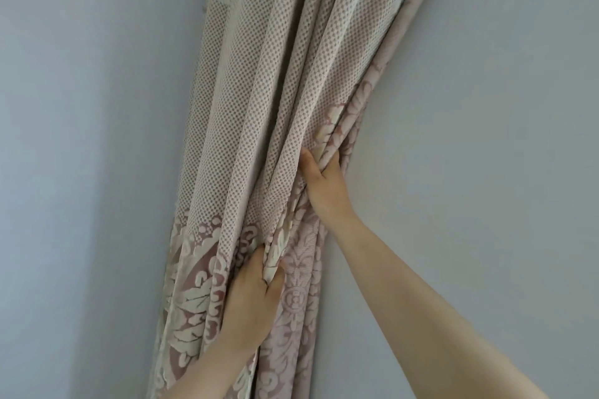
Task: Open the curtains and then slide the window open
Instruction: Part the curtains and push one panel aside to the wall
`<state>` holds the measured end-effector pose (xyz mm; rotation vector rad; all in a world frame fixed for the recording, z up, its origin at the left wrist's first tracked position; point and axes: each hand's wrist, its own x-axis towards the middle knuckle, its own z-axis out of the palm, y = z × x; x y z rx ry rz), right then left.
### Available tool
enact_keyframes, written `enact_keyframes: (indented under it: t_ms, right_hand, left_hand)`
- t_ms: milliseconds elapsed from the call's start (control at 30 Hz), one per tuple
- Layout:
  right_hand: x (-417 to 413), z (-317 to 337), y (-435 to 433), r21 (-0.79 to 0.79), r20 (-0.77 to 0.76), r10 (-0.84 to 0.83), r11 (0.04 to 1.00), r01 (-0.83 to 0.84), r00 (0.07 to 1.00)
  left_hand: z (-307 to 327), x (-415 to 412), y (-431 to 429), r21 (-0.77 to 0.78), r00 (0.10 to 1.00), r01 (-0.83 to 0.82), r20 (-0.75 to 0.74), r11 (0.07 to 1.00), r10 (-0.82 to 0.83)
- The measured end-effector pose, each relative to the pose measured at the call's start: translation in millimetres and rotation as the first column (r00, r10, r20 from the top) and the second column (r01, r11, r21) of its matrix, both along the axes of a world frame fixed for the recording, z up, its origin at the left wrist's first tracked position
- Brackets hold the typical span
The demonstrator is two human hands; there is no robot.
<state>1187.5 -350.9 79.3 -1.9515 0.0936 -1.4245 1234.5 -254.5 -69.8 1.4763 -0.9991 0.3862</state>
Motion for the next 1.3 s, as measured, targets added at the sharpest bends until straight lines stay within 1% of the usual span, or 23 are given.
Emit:
enact_keyframes:
  t_ms: [67,167,233,533,700,767,800,867,933,967,1033,1133,1300]
  right_hand:
    - [-20,-5,5,0.019,0.001,-0.019,1.0,0.019,1.0]
    - [-51,-12,12,0.044,0.001,-0.044,0.998,0.044,0.999]
    - [-69,-16,19,0.045,-0.015,-0.069,0.997,0.069,0.998]
    - [-172,-27,51,0.143,-0.104,-0.171,0.972,0.185,0.98]
    - [-232,-28,67,0.171,-0.136,-0.239,0.95,0.261,0.961]
    - [-260,-30,77,0.191,-0.134,-0.23,0.948,0.253,0.964]
    - [-273,-33,83,0.191,-0.143,-0.226,0.949,0.251,0.964]
    - [-296,-37,92,0.182,-0.174,-0.223,0.95,0.254,0.959]
    - [-319,-45,103,0.171,-0.209,-0.22,0.951,0.257,0.953]
    - [-330,-50,108,0.165,-0.223,-0.217,0.953,0.256,0.95]
    - [-350,-59,120,0.16,-0.249,-0.21,0.954,0.254,0.945]
    - [-379,-70,139,0.172,-0.271,-0.201,0.952,0.252,0.942]
    - [-409,-80,166,0.194,-0.279,-0.258,0.928,0.317,0.925]
  left_hand:
    - [-3,-15,4,0.012,0.999,0.033,0.006,0.999,-0.033]
    - [-7,-41,15,0.029,0.994,0.106,-0.03,0.994,-0.105]
    - [-9,-56,22,0.046,0.987,0.152,-0.062,0.987,-0.149]
    - [-17,-137,57,0.132,0.935,0.337,-0.16,0.932,-0.315]
    - [-17,-187,72,0.181,0.93,0.352,-0.181,0.918,-0.321]
    - [-17,-211,81,0.211,0.94,0.319,-0.197,0.924,-0.279]
    - [-17,-223,88,0.202,0.936,0.325,-0.21,0.924,-0.283]
    - [-17,-242,98,0.157,0.919,0.374,-0.196,0.914,-0.342]
    - [-21,-263,113,0.166,0.905,0.415,-0.178,0.894,-0.387]
    - [-25,-272,120,0.162,0.906,0.408,-0.192,0.899,-0.377]
    - [-34,-290,134,0.161,0.927,0.342,-0.222,0.926,-0.303]
    - [-43,-320,159,0.216,0.958,0.256,-0.19,0.942,-0.217]
    - [-38,-347,190,0.156,0.97,0.229,-0.119,0.961,-0.212]
